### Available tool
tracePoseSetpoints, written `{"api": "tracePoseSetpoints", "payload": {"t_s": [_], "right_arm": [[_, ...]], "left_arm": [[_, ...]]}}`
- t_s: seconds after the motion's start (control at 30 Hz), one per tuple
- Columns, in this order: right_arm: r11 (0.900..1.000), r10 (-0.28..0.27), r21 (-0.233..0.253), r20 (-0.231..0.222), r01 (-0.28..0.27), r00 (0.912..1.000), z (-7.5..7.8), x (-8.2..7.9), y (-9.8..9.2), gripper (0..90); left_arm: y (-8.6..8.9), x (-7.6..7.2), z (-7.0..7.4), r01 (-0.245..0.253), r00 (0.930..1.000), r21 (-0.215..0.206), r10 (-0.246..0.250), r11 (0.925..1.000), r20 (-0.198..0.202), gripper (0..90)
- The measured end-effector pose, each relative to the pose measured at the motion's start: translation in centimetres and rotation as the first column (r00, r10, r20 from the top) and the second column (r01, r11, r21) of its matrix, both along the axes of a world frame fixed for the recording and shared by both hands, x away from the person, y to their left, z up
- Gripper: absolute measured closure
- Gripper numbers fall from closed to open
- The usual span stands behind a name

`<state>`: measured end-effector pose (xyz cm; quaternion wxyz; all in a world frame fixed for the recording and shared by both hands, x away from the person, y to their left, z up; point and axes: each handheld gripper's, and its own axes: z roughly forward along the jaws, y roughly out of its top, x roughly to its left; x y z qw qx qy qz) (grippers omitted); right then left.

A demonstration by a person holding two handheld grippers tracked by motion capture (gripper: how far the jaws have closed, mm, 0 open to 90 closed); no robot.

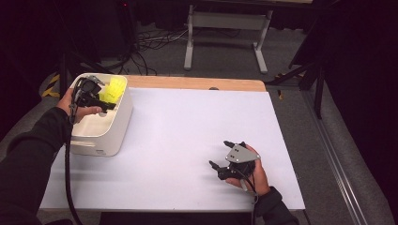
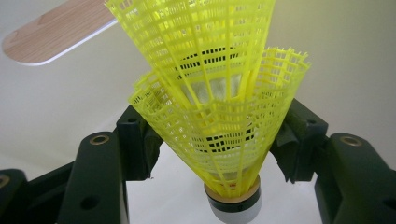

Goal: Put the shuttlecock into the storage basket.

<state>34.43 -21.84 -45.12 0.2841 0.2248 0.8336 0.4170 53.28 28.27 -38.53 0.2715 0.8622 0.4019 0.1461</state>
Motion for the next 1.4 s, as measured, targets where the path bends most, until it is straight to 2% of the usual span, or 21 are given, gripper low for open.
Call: {"api": "tracePoseSetpoints", "payload": {"t_s": [0.03, 0.1, 0.13, 0.17, 0.27, 0.33, 0.37, 0.43, 0.53, 0.6, 0.83, 0.9, 1.0, 1.13, 1.23, 1.3, 1.37, 1.4], "right_arm": [[1.000, 0.003, 0.001, 0.000, -0.003, 1.0000, 0.0, 0.0, 0.0, 15.4], [1.000, 0.009, 0.006, 0.000, -0.009, 1.0000, 0.0, 0.0, 0.0, 15.1], [1.000, 0.012, 0.012, 0.000, -0.012, 0.9999, 0.1, -0.1, 0.0, 15.1], [1.000, 0.011, 0.014, 0.001, -0.011, 0.9999, 0.1, -0.1, 0.0, 15.1], [1.000, 0.014, 0.026, 0.000, -0.014, 0.9999, 0.2, -0.1, 0.1, 15.0], [1.000, 0.018, 0.019, 0.001, -0.018, 0.9998, 0.2, -0.2, 0.2, 14.8], [1.000, 0.023, 0.021, 0.001, -0.023, 0.9997, 0.2, -0.2, 0.2, 14.9], [1.000, 0.025, 0.014, 0.009, -0.025, 0.9996, 0.3, -0.4, 0.2, 15.1], [0.999, 0.032, 0.016, 0.015, -0.032, 0.9994, 0.3, -0.5, 0.3, 15.1], [0.999, 0.039, 0.012, 0.012, -0.040, 0.9992, 0.3, -0.5, 0.4, 14.4], [0.999, 0.045, 0.001, 0.018, -0.046, 0.9988, 0.3, -0.6, 0.6, 13.7], [0.999, 0.045, 0.000, 0.018, -0.045, 0.9988, 0.3, -0.6, 0.6, 13.7], [0.999, 0.045, -0.001, 0.023, -0.045, 0.9987, 0.3, -0.7, 0.5, 13.7], [0.999, 0.038, 0.001, 0.029, -0.038, 0.9988, 0.4, -0.7, 0.4, 13.7], [0.999, 0.035, 0.002, 0.028, -0.035, 0.9990, 0.5, -0.7, 0.3, 13.7], [0.999, 0.034, 0.000, 0.029, -0.034, 0.9990, 0.5, -0.7, 0.3, 13.7], [0.999, 0.036, -0.002, 0.029, -0.036, 0.9989, 0.5, -0.7, 0.4, 13.7], [0.999, 0.036, -0.006, 0.031, -0.036, 0.9989, 0.4, -0.7, 0.4, 13.7]], "left_arm": [[0.0, 0.0, -0.1, -0.010, 0.9999, 0.009, 0.010, 0.9999, 0.001, 40.8], [0.2, 0.1, -0.1, -0.014, 0.9999, -0.019, 0.014, 0.9997, -0.004, 41.3], [0.2, 0.1, -0.2, -0.019, 0.9998, -0.007, 0.018, 0.9998, -0.008, 41.6], [0.0, 0.2, -0.3, -0.022, 0.9996, 0.026, 0.022, 0.9994, -0.016, 41.7], [-0.5, 0.3, -0.7, -0.004, 0.9990, 0.061, 0.006, 0.9982, -0.044, 40.1], [-0.7, 0.3, -0.7, 0.004, 0.9990, 0.078, 0.000, 0.9970, -0.045, 39.0], [-0.8, 0.2, -0.8, 0.011, 0.9982, 0.071, -0.007, 0.9974, -0.059, 40.8], [-0.7, 0.3, -0.7, 0.004, 0.9989, 0.078, -0.001, 0.9969, -0.046, 38.8], [-0.7, 0.2, -0.8, 0.006, 0.9985, 0.070, -0.002, 0.9976, -0.055, 36.8], [-0.8, 0.2, -0.8, 0.018, 0.9981, 0.084, -0.013, 0.9963, -0.060, 37.5], [-0.7, 0.1, -0.6, -0.014, 0.9991, 0.081, 0.017, 0.9966, -0.039, 28.6], [-0.7, 0.1, -0.6, -0.028, 0.9992, 0.079, 0.031, 0.9964, -0.026, 23.5], [-0.6, -0.1, -0.3, -0.052, 0.9987, 0.063, 0.051, 0.9967, 0.006, 22.4], [-0.4, -0.3, 0.1, -0.056, 0.9977, 0.039, 0.054, 0.9977, 0.040, 20.2], [-0.3, -0.6, 0.6, -0.059, 0.9943, 0.014, 0.057, 0.9982, 0.089, 19.9], [-0.3, -0.9, 0.9, -0.071, 0.9904, 0.023, 0.067, 0.9972, 0.121, 20.1], [-0.3, -1.2, 1.3, -0.062, 0.9865, 0.014, 0.059, 0.9980, 0.153, 19.2], [-0.4, -1.3, 1.4, -0.059, 0.9871, 0.004, 0.057, 0.9983, 0.149, 19.2]]}}
